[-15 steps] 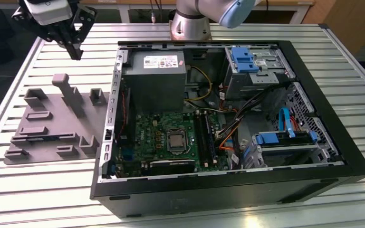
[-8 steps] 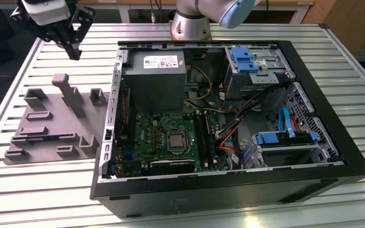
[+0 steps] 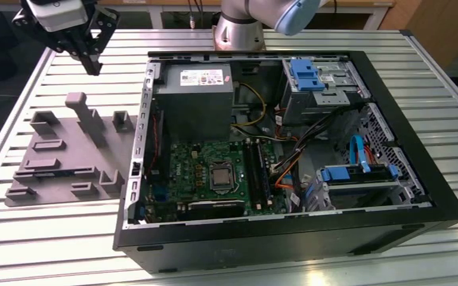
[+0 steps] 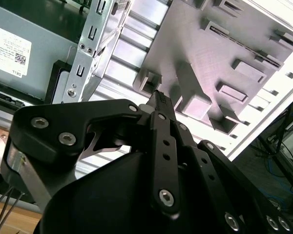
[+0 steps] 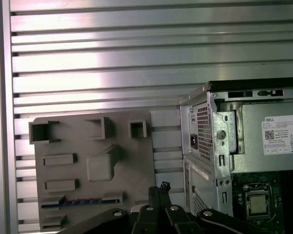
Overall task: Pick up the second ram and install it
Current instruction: 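Reach for the second ram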
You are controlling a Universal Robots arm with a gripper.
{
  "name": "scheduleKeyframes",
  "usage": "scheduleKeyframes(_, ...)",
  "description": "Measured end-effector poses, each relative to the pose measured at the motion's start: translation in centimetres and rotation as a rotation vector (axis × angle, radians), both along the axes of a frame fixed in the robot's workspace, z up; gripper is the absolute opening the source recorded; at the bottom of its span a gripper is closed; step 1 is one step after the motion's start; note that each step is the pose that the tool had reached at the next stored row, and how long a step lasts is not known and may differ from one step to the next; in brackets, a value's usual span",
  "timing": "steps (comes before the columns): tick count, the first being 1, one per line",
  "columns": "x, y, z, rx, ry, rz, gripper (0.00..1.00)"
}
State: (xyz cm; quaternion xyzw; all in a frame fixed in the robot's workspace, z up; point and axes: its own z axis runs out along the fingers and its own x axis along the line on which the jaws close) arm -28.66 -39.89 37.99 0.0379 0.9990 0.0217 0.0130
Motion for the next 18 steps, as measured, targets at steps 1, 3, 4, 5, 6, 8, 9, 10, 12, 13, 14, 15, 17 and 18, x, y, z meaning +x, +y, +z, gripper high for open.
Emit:
scheduleKeyframes(1, -0.02, 0.0, -0.01, 0.0, -0.0001, 0.0, 0.11)
scheduleKeyframes(3, -0.08, 0.0, 0.0, -0.0001, 0.0, 0.0, 0.11)
scheduleKeyframes(4, -0.11, 0.0, 0.0, 0.0, 0.0, 0.0, 0.11)
scheduleKeyframes(5, -0.12, 0.0, -0.01, 0.0, 0.0, 0.0, 0.11)
scheduleKeyframes(6, -0.14, 0.0, -0.01, 0.0, 0.0, 0.0, 0.11)
scheduleKeyframes(8, -0.19, 0.0, -0.01, 0.0, -0.0001, 0.0, 0.11)
scheduleKeyframes(9, -0.21, 0.0, -0.02, 0.0, 0.0, 0.0, 0.11)
scheduleKeyframes(10, -0.22, 0.0, -0.02, 0.0, 0.0, 0.0, 0.11)
scheduleKeyframes(12, -0.26, 0.0, -0.04, 0.0, -0.0001, 0.0, 0.11)
scheduleKeyframes(13, -0.28, 0.0, -0.04, 0.0, 0.0, 0.0, 0.11)
scheduleKeyframes(14, -0.3, 0.0, -0.04, 0.0, 0.0, 0.0, 0.11)
scheduleKeyframes(15, -0.33, 0.0, -0.05, 0.0, -0.0001, 0.0, 0.11)
scheduleKeyframes(17, -0.36, 0.0, -0.06, 0.0, 0.0, 0.0, 0.11)
scheduleKeyframes(18, -0.38, 0.0, -0.07, 0.0, -0.0001, 0.0, 0.11)
